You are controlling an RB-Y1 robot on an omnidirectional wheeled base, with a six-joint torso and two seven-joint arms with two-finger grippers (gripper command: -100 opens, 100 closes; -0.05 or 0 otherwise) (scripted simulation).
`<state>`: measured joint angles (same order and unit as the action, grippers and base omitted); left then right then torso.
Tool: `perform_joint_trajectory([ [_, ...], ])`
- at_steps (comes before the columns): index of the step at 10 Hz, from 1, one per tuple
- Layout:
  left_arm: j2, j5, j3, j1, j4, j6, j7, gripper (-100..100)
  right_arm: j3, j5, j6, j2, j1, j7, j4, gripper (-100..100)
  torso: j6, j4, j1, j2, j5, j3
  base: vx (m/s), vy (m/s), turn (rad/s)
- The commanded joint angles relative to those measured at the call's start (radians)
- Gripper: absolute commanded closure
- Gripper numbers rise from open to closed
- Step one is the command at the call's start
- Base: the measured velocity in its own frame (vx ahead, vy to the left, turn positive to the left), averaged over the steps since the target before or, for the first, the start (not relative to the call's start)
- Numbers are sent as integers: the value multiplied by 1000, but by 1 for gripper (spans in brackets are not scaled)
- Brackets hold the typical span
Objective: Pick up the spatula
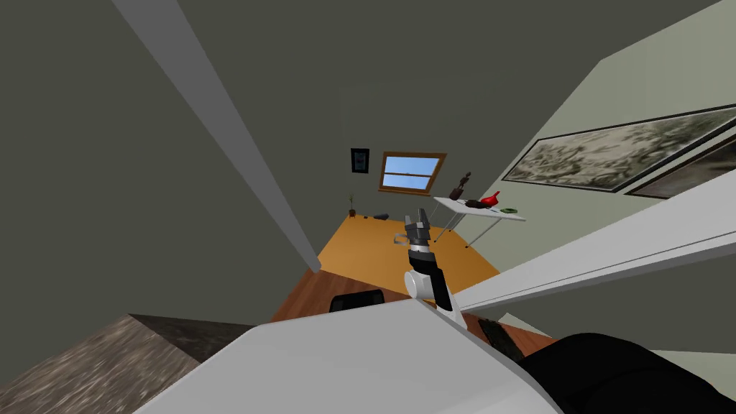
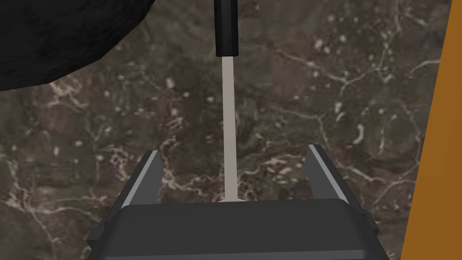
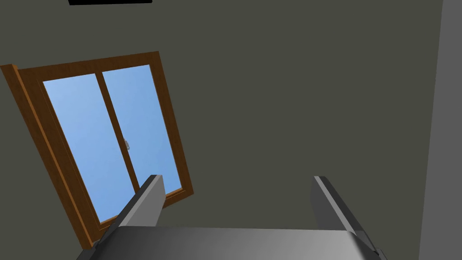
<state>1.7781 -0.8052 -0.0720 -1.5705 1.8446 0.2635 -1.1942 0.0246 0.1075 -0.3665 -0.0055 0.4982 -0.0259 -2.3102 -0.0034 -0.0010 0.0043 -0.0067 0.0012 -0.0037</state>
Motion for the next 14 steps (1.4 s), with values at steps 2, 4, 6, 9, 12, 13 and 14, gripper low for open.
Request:
perform_joint_trajectory([
  [2,13,28,-50,47,30,46,-50,-100,0,0,0,0,0,0,0,0,0,0,-1,0,0,0,67,47,101],
  [4,25,48,-99,86,57,81,-84,-100,0,0,0,0,0,0,0,0,0,1,-3,3,0,2,35,23,62],
  [6,25,48,-118,86,57,81,-84,-100,0,0,0,0,0,0,0,0,-1,1,-2,3,2,2,34,20,44],
  [9,50,90,-196,151,112,151,-153,-100,0,0,0,0,0,0,0,0,0,1,-1,4,2,2,47,42,117],
  [12,62,110,-255,183,139,186,-187,-100,0,0,0,0,0,0,0,0,-1,1,0,2,2,1,63,44,92],
  [13,62,111,-246,178,140,185,-184,-100,0,0,0,0,0,0,0,0,0,1,-1,2,2,1,22,15,3],
  [14,62,112,-248,179,140,187,-188,100,0,0,0,0,0,0,0,0,0,1,-2,4,2,2,0,0,0],
])
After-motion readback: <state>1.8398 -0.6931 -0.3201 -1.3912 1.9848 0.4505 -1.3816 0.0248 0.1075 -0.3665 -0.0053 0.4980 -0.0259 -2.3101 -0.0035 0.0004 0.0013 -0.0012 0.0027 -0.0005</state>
